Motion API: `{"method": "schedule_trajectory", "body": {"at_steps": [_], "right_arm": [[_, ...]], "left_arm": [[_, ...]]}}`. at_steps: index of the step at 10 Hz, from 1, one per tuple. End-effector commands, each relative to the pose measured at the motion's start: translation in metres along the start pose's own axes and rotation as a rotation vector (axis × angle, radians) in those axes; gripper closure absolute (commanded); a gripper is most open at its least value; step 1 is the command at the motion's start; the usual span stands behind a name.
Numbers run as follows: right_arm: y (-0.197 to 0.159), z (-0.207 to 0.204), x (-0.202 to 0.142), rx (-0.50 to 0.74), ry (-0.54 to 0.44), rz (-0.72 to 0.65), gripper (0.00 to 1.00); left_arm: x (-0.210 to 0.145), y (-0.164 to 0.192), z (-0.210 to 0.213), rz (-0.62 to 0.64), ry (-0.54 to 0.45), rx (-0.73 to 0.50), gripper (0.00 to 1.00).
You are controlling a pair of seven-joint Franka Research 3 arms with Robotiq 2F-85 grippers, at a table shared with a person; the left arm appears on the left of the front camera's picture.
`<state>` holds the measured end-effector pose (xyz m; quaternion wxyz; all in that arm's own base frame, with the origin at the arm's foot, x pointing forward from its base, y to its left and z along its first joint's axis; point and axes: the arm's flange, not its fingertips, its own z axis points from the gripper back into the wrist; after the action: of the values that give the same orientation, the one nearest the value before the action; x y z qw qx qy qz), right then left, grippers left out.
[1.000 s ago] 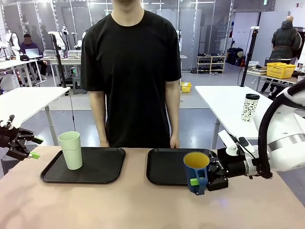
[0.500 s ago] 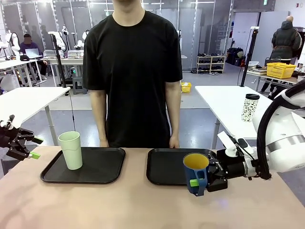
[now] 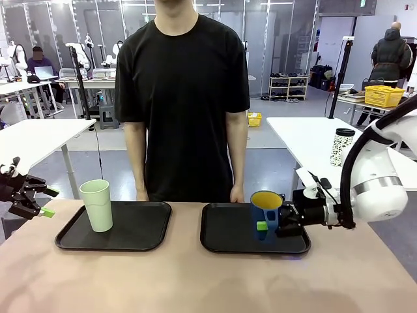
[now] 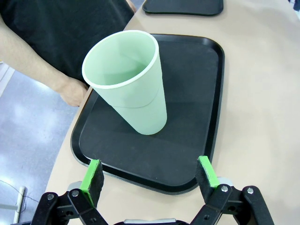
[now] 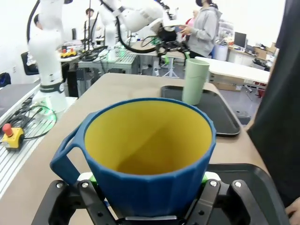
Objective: Sort and store the cups by type.
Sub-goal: Pick up the Handle plastic cup and place it into the empty Flat Tray.
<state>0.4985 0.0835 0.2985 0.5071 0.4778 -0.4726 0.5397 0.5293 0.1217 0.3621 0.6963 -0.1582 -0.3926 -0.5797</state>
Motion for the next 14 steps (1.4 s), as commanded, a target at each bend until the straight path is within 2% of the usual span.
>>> {"method": "schedule_trajectory", "body": {"at_steps": [1,3,5,14], "right_arm": [[-0.035,-0.003,-0.007,-0.032,-0.076,-0.041,0.27],[-0.066,-0.005,-0.020,-0.043,-0.106,-0.069,0.27],[-0.082,-0.003,-0.029,-0.060,-0.119,-0.091,0.27],[-0.115,-0.017,-0.063,-0.114,-0.042,-0.134,0.27]], "left_arm": [[-0.002,0.004,0.000,-0.021,-0.020,-0.005,0.00],[-0.002,0.004,0.000,-0.021,-0.020,-0.005,0.00],[-0.002,0.004,0.000,-0.021,-0.020,-0.005,0.00],[-0.002,0.004,0.000,-0.021,-0.020,-0.005,0.00]]}}
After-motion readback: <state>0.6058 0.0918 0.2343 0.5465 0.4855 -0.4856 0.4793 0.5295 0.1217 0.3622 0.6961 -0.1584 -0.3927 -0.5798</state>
